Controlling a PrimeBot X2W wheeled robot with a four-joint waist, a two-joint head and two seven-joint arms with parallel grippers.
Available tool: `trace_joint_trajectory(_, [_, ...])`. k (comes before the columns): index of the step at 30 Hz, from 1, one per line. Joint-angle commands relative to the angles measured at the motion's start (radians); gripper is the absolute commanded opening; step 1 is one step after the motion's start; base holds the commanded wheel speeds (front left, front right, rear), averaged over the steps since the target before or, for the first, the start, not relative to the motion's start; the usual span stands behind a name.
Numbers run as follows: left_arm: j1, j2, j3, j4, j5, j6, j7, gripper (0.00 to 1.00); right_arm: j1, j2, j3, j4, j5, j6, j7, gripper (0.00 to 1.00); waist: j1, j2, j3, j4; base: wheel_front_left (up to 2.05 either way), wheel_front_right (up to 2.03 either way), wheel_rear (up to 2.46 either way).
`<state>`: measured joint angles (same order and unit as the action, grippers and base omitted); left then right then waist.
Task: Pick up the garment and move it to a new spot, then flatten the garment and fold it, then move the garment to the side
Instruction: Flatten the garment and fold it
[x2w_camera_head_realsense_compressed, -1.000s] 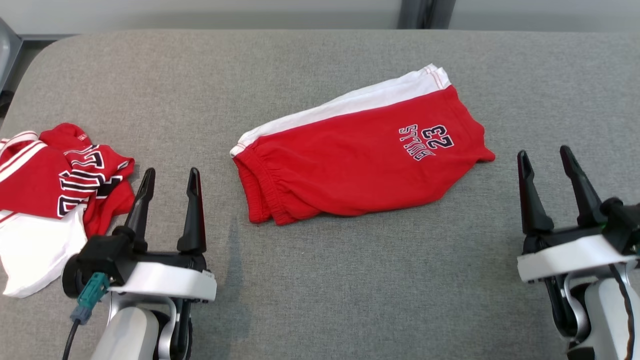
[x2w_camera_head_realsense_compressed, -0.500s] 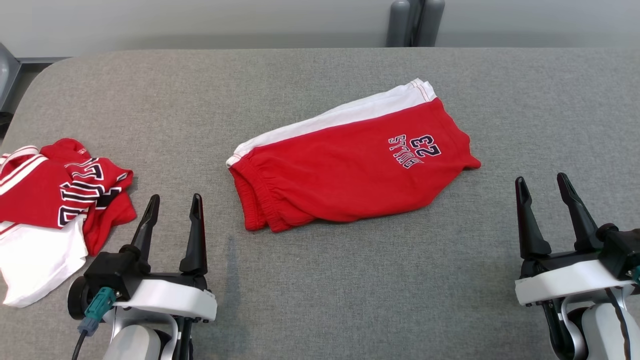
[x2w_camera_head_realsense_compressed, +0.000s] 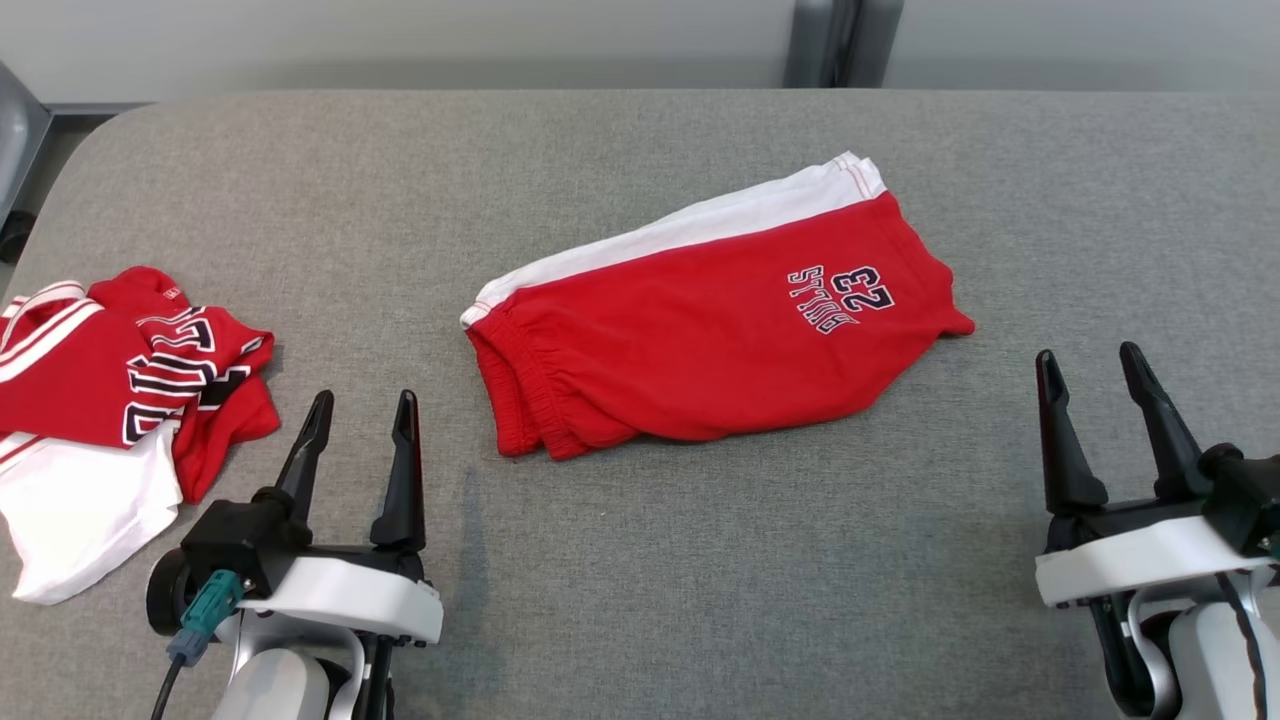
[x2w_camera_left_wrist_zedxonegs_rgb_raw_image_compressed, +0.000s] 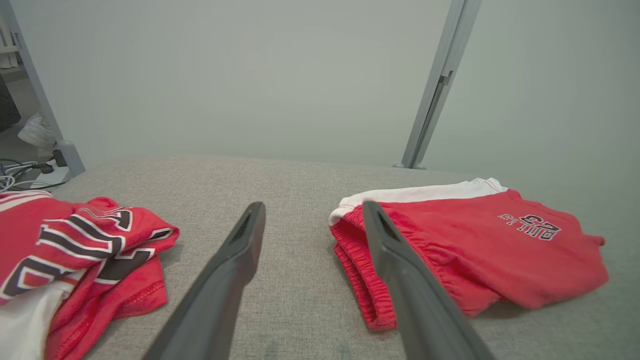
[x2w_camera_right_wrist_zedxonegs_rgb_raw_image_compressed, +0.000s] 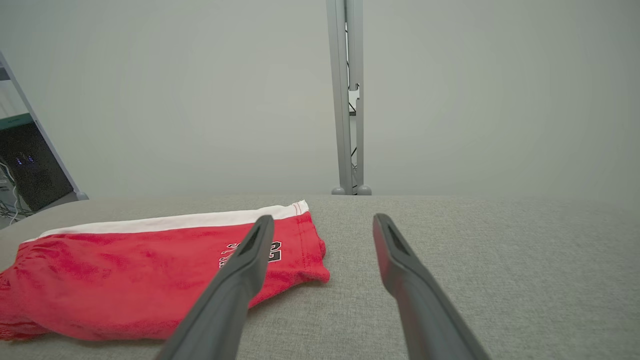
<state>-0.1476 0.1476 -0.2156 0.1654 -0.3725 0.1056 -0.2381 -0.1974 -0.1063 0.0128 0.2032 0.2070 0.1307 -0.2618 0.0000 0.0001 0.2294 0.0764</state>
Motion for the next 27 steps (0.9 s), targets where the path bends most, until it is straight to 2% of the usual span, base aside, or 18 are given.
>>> trace_joint_trajectory(1, [-0.015, 0.007, -0.004, -0.003, 0.004, -0.001, 0.001, 1.0, -0.017, -0.011, -0.006, 0.002, 0.0, 0.0, -0.004, 1.0, 0.0, -0.0001, 0.009, 0.006, 0.0, 0.0, 0.0])
trace_joint_trajectory(11, [-0.087, -0.015, -0.037, -0.002, 0.012, -0.019, -0.003, 1.0, -0.17, -0.08, 0.018, 0.139, 0.044, 0.0, 0.038, 1.0, 0.0, -0.0001, 0.091, 0.07, 0.0, 0.0, 0.0])
trace_joint_trajectory(17, [-0.135, -0.035, -0.047, 0.019, 0.008, -0.025, -0.014, 1.0, -0.299, -0.129, 0.093, 0.305, 0.081, 0.0, 0.103, 1.0, 0.0, -0.0001, 0.133, 0.109, 0.0, 0.0, 0.0])
trace_joint_trajectory(27, [-0.162, -0.047, -0.047, 0.039, 0.015, -0.034, -0.025, 1.0, -0.458, -0.143, 0.182, 0.527, 0.153, 0.0, 0.189, 1.0, 0.0, -0.0001, 0.167, 0.117, 0.0, 0.0, 0.0])
